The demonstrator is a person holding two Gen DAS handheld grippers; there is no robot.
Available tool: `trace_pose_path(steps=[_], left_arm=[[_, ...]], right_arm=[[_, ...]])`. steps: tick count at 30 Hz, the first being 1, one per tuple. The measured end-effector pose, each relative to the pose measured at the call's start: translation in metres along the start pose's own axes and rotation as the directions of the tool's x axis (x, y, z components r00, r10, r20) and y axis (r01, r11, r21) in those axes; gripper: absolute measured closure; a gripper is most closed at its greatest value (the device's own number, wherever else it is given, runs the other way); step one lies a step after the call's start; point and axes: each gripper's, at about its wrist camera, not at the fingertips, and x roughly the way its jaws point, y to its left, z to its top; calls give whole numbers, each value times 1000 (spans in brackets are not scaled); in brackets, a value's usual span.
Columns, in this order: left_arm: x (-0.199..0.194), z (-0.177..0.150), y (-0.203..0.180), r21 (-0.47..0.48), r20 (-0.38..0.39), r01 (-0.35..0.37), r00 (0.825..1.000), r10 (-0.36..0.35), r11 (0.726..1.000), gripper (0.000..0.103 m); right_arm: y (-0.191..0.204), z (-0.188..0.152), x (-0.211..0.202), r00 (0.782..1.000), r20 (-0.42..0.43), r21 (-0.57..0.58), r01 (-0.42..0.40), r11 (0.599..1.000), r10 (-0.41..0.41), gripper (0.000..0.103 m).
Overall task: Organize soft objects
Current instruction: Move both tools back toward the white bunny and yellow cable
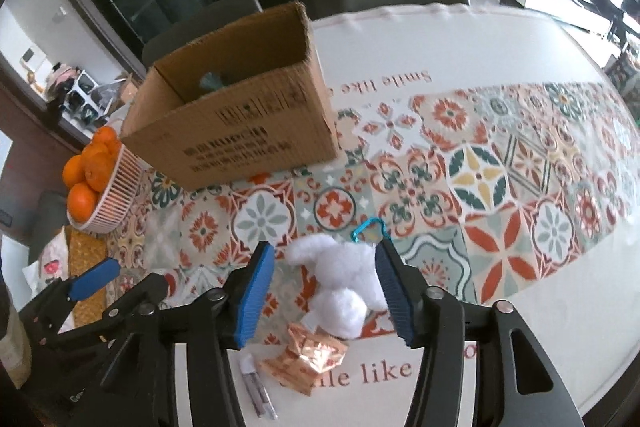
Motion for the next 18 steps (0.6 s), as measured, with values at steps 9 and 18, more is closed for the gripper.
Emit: trace_pose_path(steps=[9,18], left_arm=[[26,-15,-3,10,-99,24,995,-23,1000,31],[49,-28,-2,-9,-176,32,984,-33,999,31]], right_arm=[[-10,-22,21,995,-90,49,-29,998,33,48],[-19,-40,45,983,-171,119,-48,992,68,48]])
